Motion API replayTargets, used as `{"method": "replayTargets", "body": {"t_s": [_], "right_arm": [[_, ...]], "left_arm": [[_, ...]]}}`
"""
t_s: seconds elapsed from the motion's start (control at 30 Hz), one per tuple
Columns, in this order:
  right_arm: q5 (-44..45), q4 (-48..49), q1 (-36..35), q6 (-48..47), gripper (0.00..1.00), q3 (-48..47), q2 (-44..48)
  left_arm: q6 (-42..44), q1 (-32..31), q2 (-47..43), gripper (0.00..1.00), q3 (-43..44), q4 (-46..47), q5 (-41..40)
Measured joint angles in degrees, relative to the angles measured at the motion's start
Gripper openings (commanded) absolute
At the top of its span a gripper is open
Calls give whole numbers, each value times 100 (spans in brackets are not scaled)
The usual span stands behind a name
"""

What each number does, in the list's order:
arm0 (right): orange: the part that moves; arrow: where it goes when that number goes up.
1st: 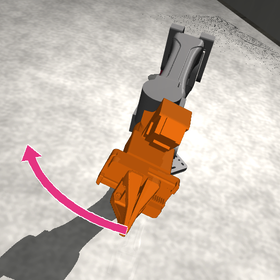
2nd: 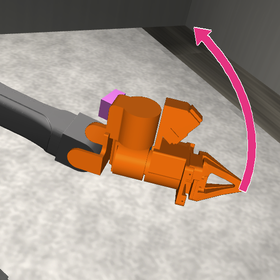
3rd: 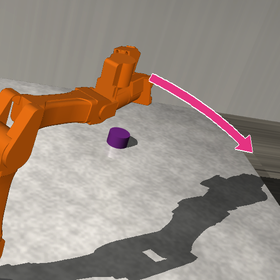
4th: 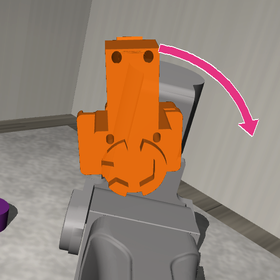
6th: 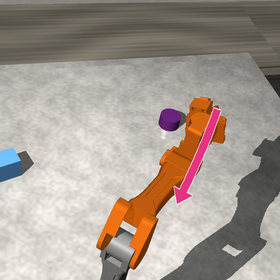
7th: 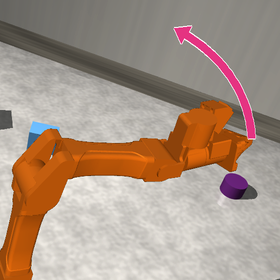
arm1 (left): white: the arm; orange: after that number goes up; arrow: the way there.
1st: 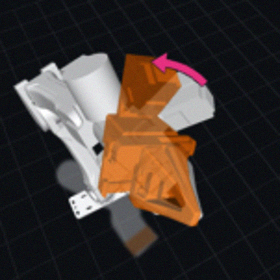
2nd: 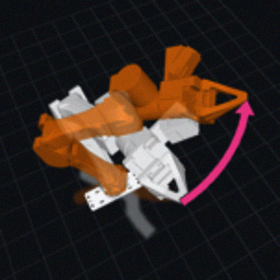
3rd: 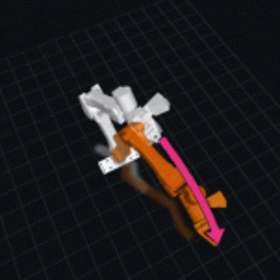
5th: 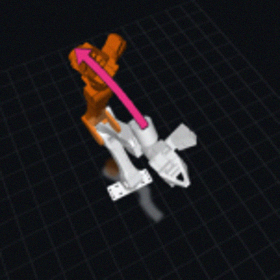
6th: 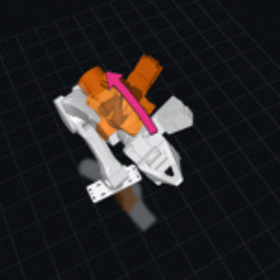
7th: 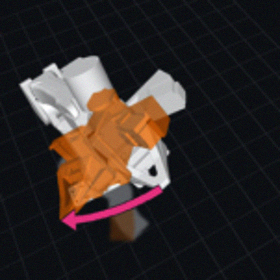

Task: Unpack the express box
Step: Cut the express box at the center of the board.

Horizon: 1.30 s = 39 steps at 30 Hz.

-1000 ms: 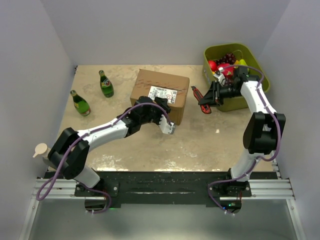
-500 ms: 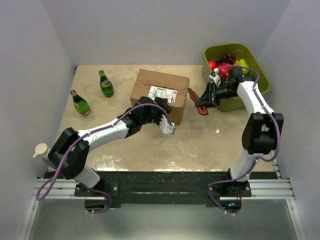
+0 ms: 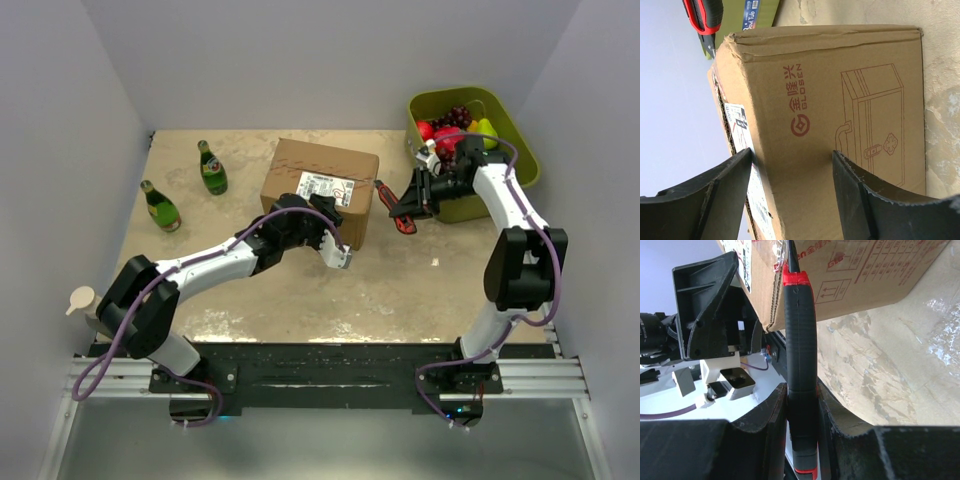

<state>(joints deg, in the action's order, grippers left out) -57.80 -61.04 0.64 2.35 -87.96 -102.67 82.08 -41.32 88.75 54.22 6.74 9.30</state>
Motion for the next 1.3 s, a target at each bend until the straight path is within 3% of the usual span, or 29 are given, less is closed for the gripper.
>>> {"method": "replayTargets", "body": {"t_s": [0.8,1.1,1.3], "right_arm": [[133,-227,-308,-243,0,111,92],[15,-278,-433,-299,0,874,492],[-39,-369,-461,-221,0,1954,1158]], "left_arm": [[-4,-15,35,67,33,11,-59],[-28,-33,46,68,48,11,-114],[-131,-35,68,69,96,-20,-120]]}}
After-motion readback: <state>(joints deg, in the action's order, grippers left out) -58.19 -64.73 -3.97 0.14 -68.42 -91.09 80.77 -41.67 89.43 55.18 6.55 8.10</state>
